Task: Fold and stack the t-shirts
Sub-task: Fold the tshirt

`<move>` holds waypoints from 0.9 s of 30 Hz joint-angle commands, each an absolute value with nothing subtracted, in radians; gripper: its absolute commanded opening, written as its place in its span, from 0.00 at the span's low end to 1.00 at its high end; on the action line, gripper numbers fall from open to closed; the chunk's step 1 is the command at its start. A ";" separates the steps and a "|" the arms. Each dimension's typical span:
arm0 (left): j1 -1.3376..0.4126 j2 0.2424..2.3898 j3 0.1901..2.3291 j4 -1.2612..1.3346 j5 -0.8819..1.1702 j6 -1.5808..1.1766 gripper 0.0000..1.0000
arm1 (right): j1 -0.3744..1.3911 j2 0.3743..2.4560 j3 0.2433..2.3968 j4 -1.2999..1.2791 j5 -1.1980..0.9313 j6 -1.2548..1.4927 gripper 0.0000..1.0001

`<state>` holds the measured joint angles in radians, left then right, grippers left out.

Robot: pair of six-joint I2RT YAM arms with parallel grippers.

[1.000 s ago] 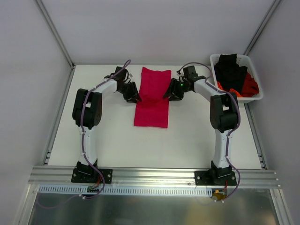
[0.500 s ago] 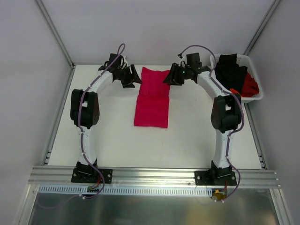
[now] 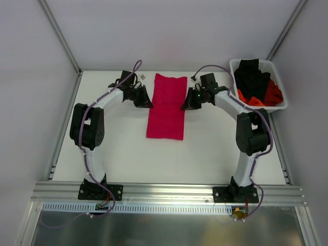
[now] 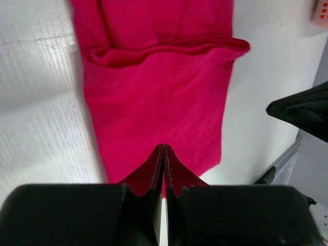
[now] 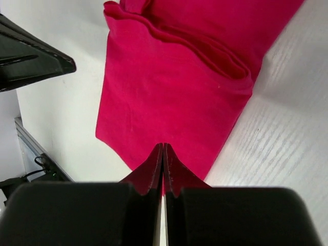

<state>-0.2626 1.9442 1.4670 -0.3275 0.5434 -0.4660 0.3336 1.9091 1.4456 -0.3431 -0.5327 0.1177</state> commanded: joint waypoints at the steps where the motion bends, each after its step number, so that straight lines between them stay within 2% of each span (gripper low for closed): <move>1: -0.259 2.025 1.517 -0.282 0.549 -0.468 0.00 | 0.342 1.965 1.503 -0.307 -0.471 0.106 0.00; 13: -0.252 2.239 1.693 -0.279 0.509 -0.506 0.00 | 0.341 2.186 1.715 -0.354 -0.376 0.080 0.00; 19: -0.241 2.238 1.712 -0.279 0.495 -0.485 0.00 | 0.337 2.227 1.799 -0.387 -0.382 0.052 0.00; 23: -0.236 2.172 1.732 -0.279 0.518 -0.474 0.00 | 0.325 2.162 1.861 -0.402 -0.403 0.051 0.01; 26: -0.235 2.064 1.735 -0.281 0.528 -0.462 0.17 | 0.316 2.083 1.891 -0.420 -0.410 0.041 0.12; 27: -0.235 2.031 1.732 -0.281 0.528 -0.459 0.26 | 0.314 2.019 1.887 -0.423 -0.411 0.038 0.28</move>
